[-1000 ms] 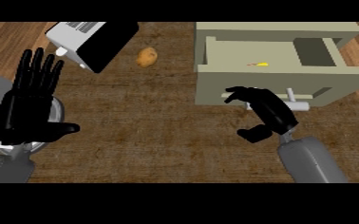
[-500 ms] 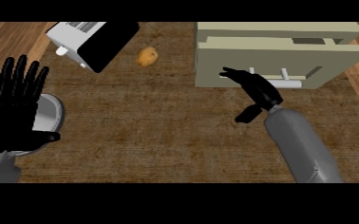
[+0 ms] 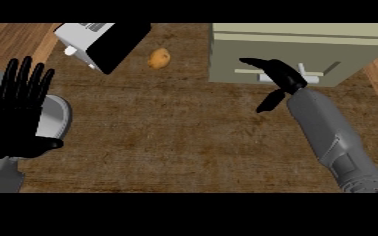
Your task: Pick up the cup, place it into the drawer and close the drawer
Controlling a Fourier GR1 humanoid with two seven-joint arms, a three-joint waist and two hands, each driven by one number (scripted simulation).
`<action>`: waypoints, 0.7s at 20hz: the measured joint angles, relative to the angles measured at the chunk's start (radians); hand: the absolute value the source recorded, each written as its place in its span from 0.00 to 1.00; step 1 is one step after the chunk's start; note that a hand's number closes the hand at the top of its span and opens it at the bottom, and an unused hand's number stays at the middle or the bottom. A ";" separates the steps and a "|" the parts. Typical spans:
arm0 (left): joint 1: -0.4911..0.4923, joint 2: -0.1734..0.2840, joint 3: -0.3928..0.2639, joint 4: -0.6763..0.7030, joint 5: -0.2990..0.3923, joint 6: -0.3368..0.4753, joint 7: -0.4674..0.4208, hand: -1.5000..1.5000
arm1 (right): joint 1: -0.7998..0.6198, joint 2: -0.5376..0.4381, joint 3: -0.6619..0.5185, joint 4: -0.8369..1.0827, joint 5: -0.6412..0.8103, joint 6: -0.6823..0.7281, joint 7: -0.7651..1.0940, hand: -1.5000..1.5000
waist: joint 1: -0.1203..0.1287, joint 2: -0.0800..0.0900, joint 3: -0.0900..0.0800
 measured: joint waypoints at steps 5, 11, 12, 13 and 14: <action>-0.012 -0.015 -0.005 0.033 -0.019 -0.033 -0.015 0.00 | -0.069 -0.029 -0.022 0.111 0.003 0.029 -0.057 0.00 | 0.013 0.004 0.000; -0.022 -0.023 -0.008 0.041 -0.034 -0.043 -0.016 0.00 | -0.101 -0.053 -0.039 0.181 -0.002 0.077 -0.116 0.00 | 0.027 0.006 0.001; -0.023 -0.027 -0.012 0.034 -0.037 -0.036 -0.013 0.00 | -0.103 -0.057 -0.042 0.190 -0.004 0.084 -0.127 0.00 | 0.030 0.006 0.002; -0.027 -0.029 -0.012 0.039 -0.040 -0.035 -0.014 0.00 | -0.107 -0.058 -0.044 0.198 -0.005 0.088 -0.135 0.00 | 0.031 0.008 0.002; -0.026 -0.028 -0.011 0.042 -0.043 -0.040 -0.016 0.00 | -0.108 -0.060 -0.046 0.205 -0.005 0.086 -0.142 0.00 | 0.033 0.008 0.002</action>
